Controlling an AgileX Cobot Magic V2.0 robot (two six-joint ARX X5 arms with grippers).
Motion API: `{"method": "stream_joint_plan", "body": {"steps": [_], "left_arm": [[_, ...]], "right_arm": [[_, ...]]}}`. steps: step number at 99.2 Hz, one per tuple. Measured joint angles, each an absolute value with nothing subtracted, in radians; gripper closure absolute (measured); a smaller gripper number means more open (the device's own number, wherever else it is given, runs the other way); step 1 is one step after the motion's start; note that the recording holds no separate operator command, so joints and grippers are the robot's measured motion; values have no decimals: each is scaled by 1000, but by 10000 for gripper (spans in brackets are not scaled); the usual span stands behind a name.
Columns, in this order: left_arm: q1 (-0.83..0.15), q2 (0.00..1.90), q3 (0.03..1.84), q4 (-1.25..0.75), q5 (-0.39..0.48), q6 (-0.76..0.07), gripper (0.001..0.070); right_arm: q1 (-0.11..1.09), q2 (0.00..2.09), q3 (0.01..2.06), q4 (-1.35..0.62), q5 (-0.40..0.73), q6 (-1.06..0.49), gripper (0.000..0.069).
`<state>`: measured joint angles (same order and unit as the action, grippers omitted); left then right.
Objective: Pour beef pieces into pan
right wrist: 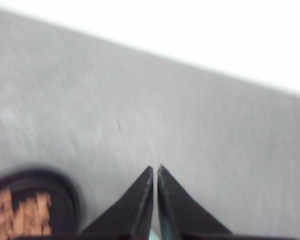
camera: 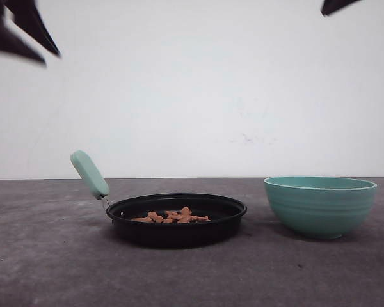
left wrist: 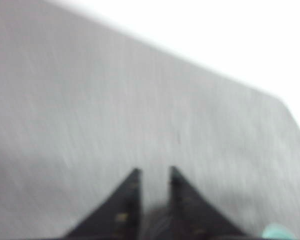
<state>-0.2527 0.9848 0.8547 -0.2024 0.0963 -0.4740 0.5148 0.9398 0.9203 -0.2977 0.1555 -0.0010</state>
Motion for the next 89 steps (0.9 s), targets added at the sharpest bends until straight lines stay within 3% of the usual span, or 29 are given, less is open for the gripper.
{"method": "stream_joint_plan", "body": {"steps": [22,35,89], "left_arm": [[-252,851,807,-259,48,-426,695],[-250,857,798,-356,-2,-419,695],[-251,855,798,-415,-2,-418,695]], "right_arm": [[609,885,775,-116,224,-50,680],[636,884,756,-131,225,-49,680],[640,883,756,-115,229,-49,680]]}}
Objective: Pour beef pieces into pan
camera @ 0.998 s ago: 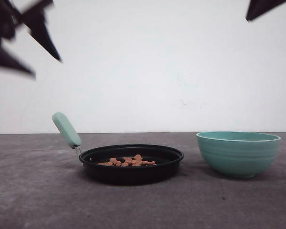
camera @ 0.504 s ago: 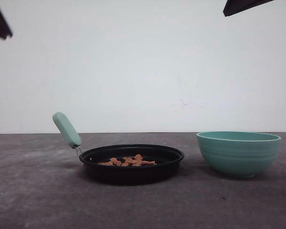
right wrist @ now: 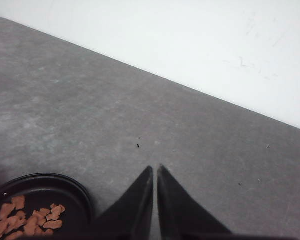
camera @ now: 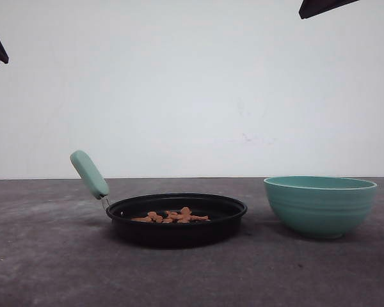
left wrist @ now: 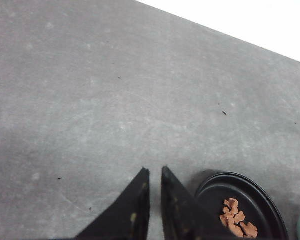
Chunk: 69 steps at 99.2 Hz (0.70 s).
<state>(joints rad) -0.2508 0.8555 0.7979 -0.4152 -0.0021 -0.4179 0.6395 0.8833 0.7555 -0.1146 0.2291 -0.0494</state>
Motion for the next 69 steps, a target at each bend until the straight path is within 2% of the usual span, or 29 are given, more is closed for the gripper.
{"method": "stream_joint_plan", "body": {"steps": [30,50,60,69], "left_arm": [[-251,855,798,-415,-2,-418,695],[-251,855,798,-415,-2,-418,695],[-251,855,798,-415,-2,-418,695],[-251,855,798,-415,-2,-418,695]], "right_arm": [[627,732,755,-153,230,-49,680],[483,509,742,-379,168,-78,680],[389,400,656,-352,155,-74,680],[308,301,495,-259,130,-39,680]]}}
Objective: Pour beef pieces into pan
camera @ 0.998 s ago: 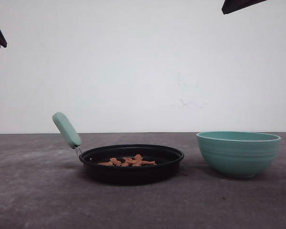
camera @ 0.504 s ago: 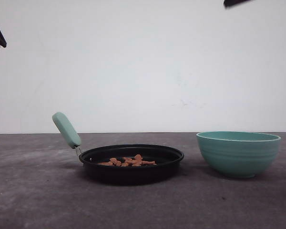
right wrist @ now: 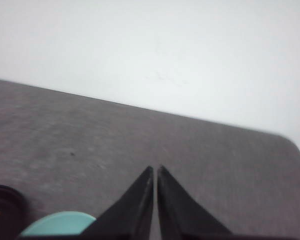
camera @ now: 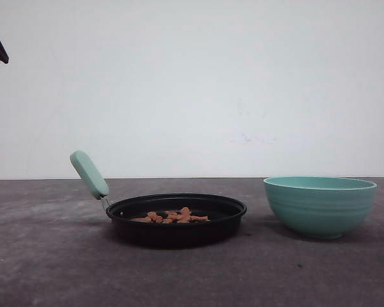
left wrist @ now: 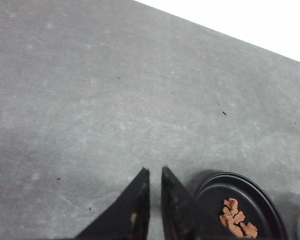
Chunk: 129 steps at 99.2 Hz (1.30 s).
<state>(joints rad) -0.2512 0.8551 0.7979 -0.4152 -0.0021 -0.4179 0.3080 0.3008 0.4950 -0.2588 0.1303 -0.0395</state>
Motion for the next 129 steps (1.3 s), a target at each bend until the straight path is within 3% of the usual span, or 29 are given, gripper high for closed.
{"method": "stream_joint_plan", "body": {"steps": [15,29,54,66,129], "left_arm": [[-251,855,798,-415,-2,-418,695],[-251,855,798,-416,-2,-418,695],[-251,854,798,-415,-2,-418,695],[-251,854,798,-415,-2,-418,695],[-251,854,798,-415,-2,-418,695]], "right_arm": [[224,113,219,-91,107,30,680],[199,4,107,-148,105,91,680],[197,4,92,-280,96,166,680],[197,4,65,-330,35,173,680],[197,4,64,-325,1,161,680]]}}
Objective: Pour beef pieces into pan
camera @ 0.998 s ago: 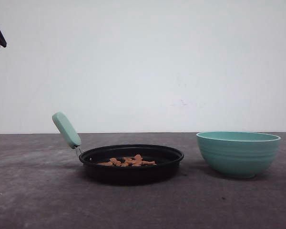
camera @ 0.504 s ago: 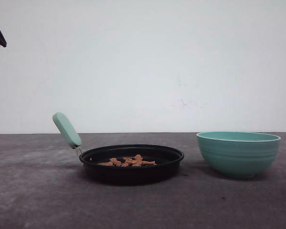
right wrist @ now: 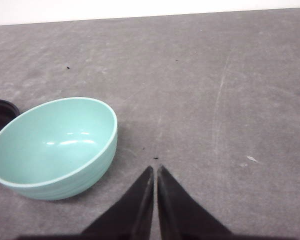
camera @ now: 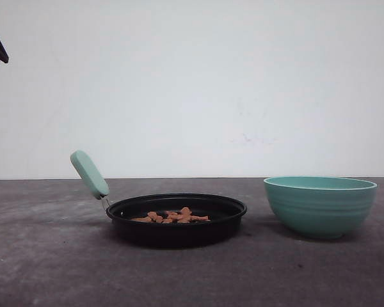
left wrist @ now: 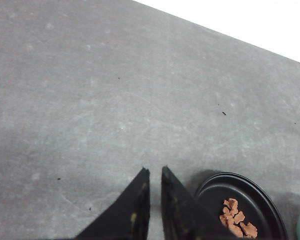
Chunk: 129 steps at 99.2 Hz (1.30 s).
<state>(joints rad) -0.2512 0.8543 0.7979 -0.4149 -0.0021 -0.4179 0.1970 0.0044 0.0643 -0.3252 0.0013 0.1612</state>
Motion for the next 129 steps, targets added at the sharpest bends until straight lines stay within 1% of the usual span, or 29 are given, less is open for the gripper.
{"method": "stream_joint_plan", "body": {"steps": [70,84,95,101,106,110,117,123,129], "left_arm": [[-251,854,798,-415,-2,-418,695],[-251,854,798,-415,-5,-401,695],[-251,841,798,-431,-25,-343,695],[-248,803,796,-467,-27,-282,695],[-247,754,784,-466,-22,-216,695],[-247,702,763,-432,-22,-151,695],[-238,615,707,-338,-20,-67,695],[-222,527,633,-256,-20,-17,695],[-204,423,536,-192,-20,15,695]], "right_arm": [[197,4,64,-325,1,161,680],[197,4,64,-325,1,161,680],[197,4,64,-325,1,161,680],[197,4,64,-325,1,161,680],[197,4,64,-325,1,161,680],[197,4,64,-325,1,161,680],[197,4,64,-325,1,161,680],[197,4,64,-324,1,161,680],[197,4,64,-325,1,161,680]]}}
